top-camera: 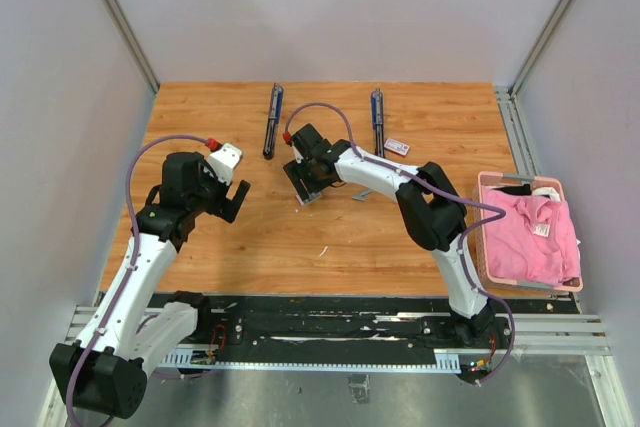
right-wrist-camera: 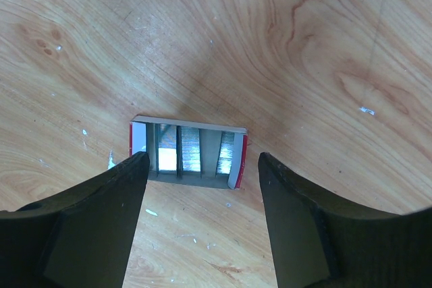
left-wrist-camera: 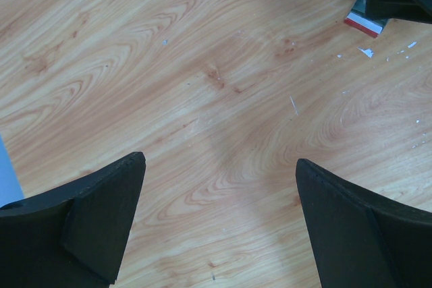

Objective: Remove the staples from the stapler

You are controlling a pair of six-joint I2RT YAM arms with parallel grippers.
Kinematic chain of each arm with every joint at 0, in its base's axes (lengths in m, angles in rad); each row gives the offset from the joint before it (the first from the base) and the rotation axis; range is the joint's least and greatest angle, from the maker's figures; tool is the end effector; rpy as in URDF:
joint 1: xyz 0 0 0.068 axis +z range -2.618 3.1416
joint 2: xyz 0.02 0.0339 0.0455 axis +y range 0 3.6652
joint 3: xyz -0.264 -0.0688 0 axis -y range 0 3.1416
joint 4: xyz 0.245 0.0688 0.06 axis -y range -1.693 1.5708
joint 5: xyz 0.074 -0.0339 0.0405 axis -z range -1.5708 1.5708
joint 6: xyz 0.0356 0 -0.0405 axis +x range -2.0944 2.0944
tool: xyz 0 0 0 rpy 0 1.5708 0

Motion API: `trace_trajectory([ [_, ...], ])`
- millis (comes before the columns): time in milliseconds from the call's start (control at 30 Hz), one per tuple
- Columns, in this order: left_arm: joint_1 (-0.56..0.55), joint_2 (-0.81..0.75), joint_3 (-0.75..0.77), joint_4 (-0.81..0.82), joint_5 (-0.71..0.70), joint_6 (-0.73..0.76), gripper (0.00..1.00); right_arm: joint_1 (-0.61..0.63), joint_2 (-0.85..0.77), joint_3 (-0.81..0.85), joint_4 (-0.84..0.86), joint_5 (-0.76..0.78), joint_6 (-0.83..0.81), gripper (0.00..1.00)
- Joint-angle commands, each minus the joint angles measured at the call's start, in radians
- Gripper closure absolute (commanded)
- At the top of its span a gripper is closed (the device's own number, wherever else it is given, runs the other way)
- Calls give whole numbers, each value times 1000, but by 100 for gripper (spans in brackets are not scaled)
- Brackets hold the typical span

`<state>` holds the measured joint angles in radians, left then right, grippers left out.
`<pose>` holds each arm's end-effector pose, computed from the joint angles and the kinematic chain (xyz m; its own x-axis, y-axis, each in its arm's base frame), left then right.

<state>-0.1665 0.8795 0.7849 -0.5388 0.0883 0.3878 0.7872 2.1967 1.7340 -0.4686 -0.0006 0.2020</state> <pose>0.1863 -0.0345 0.2887 -0.4514 0.4578 -0.7659 0.4384 0.8614 0.2565 0.3431 0.3443 0.1838 -0.6970 -0.4153 -0.5846 -0.5806 0.8053 0.1202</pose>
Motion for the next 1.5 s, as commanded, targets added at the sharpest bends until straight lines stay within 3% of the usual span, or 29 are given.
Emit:
trace_trajectory([
  [0, 4, -11, -7, 23, 7, 10, 2, -9, 19, -1, -7, 0, 7, 32],
  [1467, 4, -11, -7, 23, 3, 8, 2, -8, -13, 19, -13, 17, 3, 32],
])
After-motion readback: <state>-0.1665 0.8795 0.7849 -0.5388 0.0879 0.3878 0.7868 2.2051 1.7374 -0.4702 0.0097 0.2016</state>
